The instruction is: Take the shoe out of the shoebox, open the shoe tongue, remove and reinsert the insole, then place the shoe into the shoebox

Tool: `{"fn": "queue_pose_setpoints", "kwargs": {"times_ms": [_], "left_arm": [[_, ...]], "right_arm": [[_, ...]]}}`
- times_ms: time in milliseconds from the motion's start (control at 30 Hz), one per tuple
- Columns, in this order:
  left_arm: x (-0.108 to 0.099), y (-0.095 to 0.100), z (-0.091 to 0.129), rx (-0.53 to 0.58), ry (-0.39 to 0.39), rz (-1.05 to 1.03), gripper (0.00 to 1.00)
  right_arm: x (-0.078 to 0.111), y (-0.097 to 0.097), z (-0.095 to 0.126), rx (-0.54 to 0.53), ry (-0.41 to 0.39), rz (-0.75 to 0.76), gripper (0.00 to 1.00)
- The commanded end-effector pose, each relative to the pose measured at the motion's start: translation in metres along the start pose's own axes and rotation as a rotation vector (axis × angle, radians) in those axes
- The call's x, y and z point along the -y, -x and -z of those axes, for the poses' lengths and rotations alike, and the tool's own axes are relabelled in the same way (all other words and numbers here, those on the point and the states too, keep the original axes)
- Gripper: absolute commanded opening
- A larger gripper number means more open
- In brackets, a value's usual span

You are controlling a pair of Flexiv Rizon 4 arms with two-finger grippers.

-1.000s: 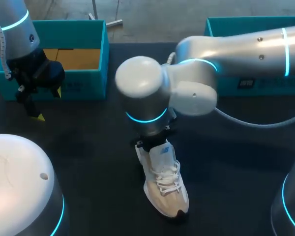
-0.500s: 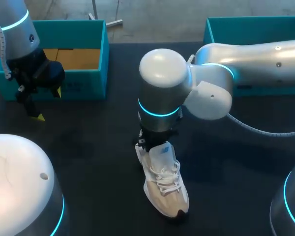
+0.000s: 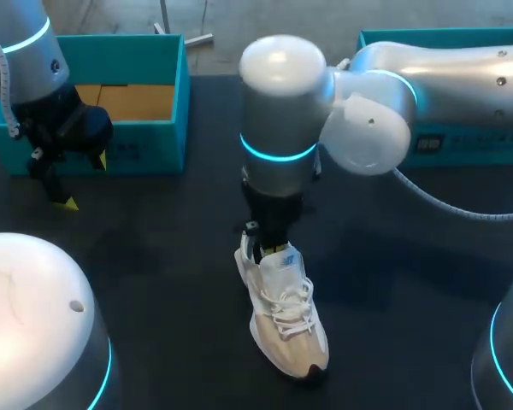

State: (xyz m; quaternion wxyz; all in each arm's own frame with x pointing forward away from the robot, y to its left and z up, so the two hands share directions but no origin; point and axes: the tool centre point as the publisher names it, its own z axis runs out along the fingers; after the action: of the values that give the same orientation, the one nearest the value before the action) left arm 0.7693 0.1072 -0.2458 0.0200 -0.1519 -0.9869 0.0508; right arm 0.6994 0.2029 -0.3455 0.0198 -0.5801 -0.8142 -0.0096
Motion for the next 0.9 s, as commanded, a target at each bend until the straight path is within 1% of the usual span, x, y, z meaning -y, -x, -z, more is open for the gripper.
{"fn": "queue_pose_setpoints", "kwargs": {"times_ms": [33,100,200,233,433,467,567,600,633,700,767,800,900], "left_arm": [[0.0,0.0,0.0,0.0,0.003,0.001,1.0],[0.0,0.0,0.0,0.0,0.003,0.001,1.0],[0.0,0.0,0.0,0.0,0.003,0.001,1.0],[0.0,0.0,0.0,0.0,0.003,0.001,1.0],[0.0,0.0,0.0,0.0,0.003,0.001,1.0],[0.0,0.0,0.0,0.0,0.003,0.001,1.0],[0.0,0.0,0.0,0.0,0.003,0.001,1.0],[0.0,0.0,0.0,0.0,0.003,0.001,1.0],[0.0,0.0,0.0,0.0,0.003,0.001,1.0],[0.0,0.0,0.0,0.0,0.003,0.001,1.0],[0.0,0.0,0.0,0.0,0.003,0.001,1.0],[0.0,0.0,0.0,0.0,0.003,0.001,1.0],[0.0,0.0,0.0,0.0,0.003,0.001,1.0]], "right_arm": [[0.001,0.006,-0.006,-0.037,-0.011,0.005,0.19],[0.003,0.004,-0.007,-0.047,-0.019,0.018,0.2],[0.006,0.004,-0.008,-0.054,-0.043,0.019,0.3],[0.008,0.004,-0.009,-0.055,-0.048,0.017,0.35],[0.017,0.0,-0.007,-0.054,-0.078,0.01,0.36],[0.018,0.0,-0.006,-0.053,-0.082,0.01,0.38],[0.021,-0.002,-0.005,-0.056,-0.101,0.008,0.48],[0.022,-0.002,-0.006,-0.057,-0.106,0.007,0.56],[0.023,-0.002,-0.007,-0.059,-0.112,0.005,0.69],[0.025,-0.003,-0.008,-0.062,-0.117,0.004,0.78],[0.027,-0.005,-0.009,-0.064,-0.122,0.004,0.94],[0.028,-0.005,-0.01,-0.066,-0.123,0.005,1.0],[0.03,-0.007,-0.01,-0.068,-0.125,0.006,1.0]]}}
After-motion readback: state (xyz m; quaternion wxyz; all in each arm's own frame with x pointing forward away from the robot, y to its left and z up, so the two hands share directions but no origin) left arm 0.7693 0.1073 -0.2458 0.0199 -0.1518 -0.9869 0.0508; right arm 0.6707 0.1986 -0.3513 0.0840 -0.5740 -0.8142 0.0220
